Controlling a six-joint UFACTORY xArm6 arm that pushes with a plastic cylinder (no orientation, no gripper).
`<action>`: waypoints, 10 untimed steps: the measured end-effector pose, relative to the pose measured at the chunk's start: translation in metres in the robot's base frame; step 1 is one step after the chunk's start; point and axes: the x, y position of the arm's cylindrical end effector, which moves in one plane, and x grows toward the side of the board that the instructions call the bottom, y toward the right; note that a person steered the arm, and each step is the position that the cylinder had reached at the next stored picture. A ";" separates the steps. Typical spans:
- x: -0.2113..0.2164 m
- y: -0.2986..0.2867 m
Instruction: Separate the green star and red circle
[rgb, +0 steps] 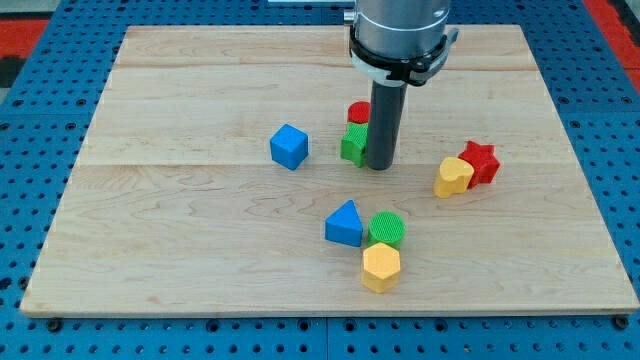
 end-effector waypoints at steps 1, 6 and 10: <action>-0.022 -0.015; -0.084 -0.025; -0.053 -0.021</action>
